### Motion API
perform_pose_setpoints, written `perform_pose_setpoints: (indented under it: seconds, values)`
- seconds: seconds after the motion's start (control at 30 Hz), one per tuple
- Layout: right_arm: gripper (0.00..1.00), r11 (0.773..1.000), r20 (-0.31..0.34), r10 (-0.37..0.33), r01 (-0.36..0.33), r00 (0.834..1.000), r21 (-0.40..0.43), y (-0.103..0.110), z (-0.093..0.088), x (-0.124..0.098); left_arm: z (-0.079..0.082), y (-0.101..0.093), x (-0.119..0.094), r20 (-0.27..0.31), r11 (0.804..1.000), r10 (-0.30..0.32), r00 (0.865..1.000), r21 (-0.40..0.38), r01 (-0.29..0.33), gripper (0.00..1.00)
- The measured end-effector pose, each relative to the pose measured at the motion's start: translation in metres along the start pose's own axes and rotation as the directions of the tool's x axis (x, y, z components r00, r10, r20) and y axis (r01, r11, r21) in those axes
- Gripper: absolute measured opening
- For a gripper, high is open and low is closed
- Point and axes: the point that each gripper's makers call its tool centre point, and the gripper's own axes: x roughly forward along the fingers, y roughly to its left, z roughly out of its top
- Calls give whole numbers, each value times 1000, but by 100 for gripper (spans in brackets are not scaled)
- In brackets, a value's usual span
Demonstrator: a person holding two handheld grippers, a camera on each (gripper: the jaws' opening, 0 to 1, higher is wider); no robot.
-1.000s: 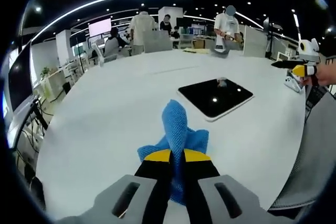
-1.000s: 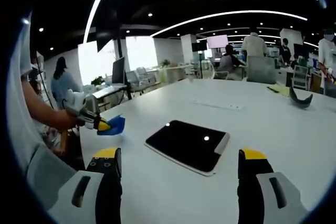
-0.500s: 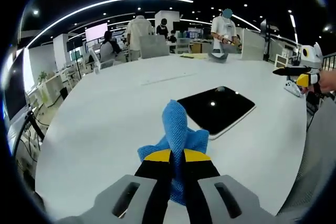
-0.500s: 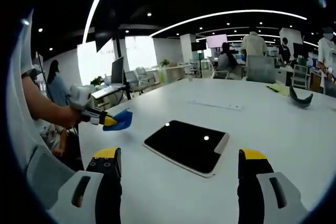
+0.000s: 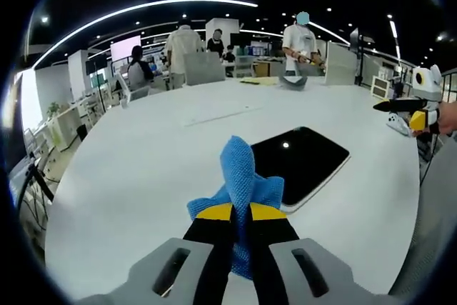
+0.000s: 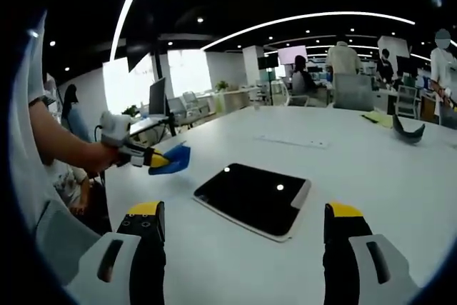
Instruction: Wipe the mirror surface with the cleaning cloth until all visible marks leave the cleaned area.
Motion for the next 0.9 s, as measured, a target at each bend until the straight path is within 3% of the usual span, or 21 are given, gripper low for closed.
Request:
perform_pose_setpoints:
  seconds: [0.9]
  values:
    - [91, 999, -9, -19, 19, 1000, 30, -9, -5, 7, 29, 2, 57, 12, 998, -40, 999, 47, 40, 4]
